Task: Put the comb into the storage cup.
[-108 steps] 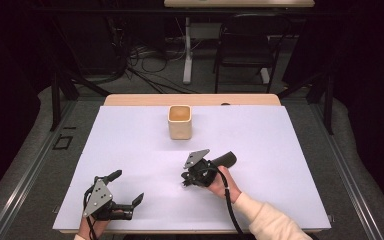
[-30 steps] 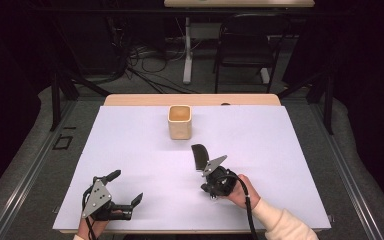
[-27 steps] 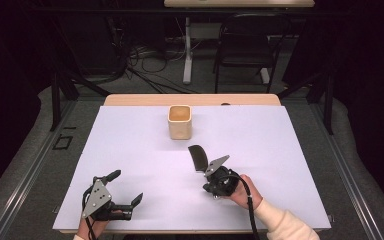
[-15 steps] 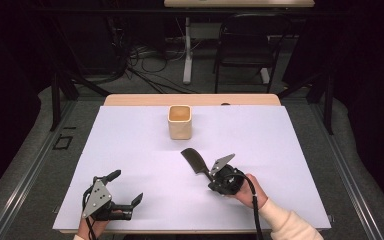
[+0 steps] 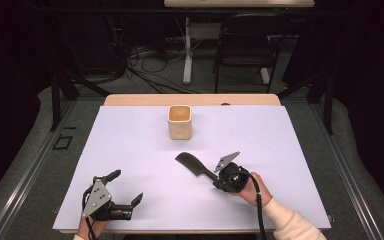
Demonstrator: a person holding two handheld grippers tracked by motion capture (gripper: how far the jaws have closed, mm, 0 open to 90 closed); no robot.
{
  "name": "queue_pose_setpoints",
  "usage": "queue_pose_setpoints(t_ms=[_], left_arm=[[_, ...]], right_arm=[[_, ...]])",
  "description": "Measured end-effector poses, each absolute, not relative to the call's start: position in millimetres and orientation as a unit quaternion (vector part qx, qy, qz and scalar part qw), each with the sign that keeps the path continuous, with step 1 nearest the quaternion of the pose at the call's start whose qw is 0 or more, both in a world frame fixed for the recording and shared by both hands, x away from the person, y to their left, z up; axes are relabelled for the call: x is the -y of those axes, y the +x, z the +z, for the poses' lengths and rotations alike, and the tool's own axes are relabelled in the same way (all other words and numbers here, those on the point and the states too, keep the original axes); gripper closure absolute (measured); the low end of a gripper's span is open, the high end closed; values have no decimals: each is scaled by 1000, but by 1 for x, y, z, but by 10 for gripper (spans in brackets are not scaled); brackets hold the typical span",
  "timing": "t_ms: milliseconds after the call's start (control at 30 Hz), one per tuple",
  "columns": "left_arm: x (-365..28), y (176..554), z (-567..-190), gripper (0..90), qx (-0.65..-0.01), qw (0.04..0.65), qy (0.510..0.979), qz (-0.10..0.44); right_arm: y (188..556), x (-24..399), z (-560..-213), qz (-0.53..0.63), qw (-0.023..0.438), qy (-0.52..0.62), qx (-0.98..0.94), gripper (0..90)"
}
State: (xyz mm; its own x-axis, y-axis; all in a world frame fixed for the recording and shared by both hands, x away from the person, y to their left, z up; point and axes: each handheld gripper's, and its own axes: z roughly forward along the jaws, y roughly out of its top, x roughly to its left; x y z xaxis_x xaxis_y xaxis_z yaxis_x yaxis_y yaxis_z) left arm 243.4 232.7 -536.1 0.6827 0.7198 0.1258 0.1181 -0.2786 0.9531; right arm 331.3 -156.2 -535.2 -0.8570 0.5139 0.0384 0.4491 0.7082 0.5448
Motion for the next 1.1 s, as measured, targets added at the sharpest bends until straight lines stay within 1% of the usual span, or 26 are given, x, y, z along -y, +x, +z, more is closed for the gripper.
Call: queue_pose_setpoints(t_ms=[367,1100], left_arm=[[-232,242,-536,2,-277,532,748,284],[-233,242,-536,2,-279,532,747,284]], right_arm=[[339,167,-537,269,63,278,-920,900],[346,172,-538,258,78,282,-921,900]])
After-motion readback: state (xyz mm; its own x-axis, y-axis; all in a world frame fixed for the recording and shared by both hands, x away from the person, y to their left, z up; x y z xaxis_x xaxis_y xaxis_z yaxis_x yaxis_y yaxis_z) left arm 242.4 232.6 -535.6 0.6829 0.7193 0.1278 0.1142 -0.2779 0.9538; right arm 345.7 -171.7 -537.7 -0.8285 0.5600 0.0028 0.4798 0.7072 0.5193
